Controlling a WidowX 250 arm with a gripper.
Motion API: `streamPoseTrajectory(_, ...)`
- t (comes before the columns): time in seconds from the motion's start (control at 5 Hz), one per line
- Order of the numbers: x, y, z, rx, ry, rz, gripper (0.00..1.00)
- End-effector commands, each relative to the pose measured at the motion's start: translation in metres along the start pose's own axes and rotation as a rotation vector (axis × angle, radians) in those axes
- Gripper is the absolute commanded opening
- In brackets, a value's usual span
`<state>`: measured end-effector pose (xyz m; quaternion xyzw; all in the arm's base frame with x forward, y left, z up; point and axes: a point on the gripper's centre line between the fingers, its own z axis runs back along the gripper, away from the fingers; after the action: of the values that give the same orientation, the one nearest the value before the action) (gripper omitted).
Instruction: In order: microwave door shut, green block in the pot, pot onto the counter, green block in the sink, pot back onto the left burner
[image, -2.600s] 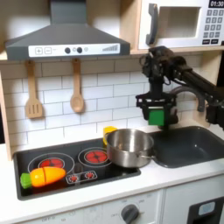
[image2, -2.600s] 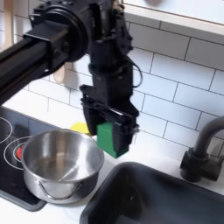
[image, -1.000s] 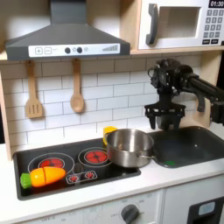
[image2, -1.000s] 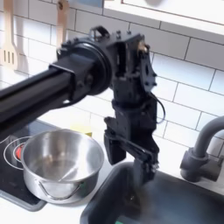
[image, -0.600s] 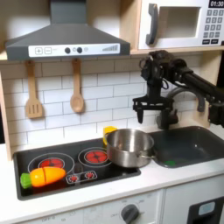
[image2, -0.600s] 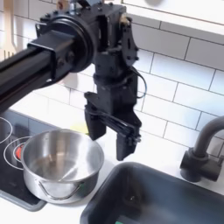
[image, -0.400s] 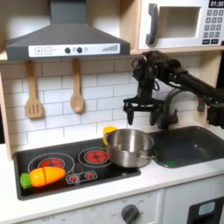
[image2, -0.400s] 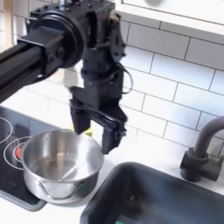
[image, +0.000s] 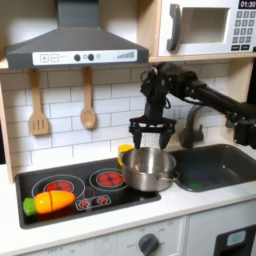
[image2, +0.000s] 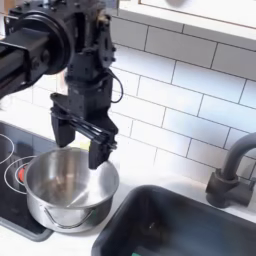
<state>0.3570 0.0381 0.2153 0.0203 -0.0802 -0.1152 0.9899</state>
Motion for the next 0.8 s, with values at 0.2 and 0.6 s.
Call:
streamPoseTrajectory(0.2, -0.023, -0.004, -0.032, -0.036, 0.095, 0.049, 1.00)
streamPoseTrajectory(0.6, -0.027, 0.006, -0.044, -0.027, 0.117, 0.072, 1.00)
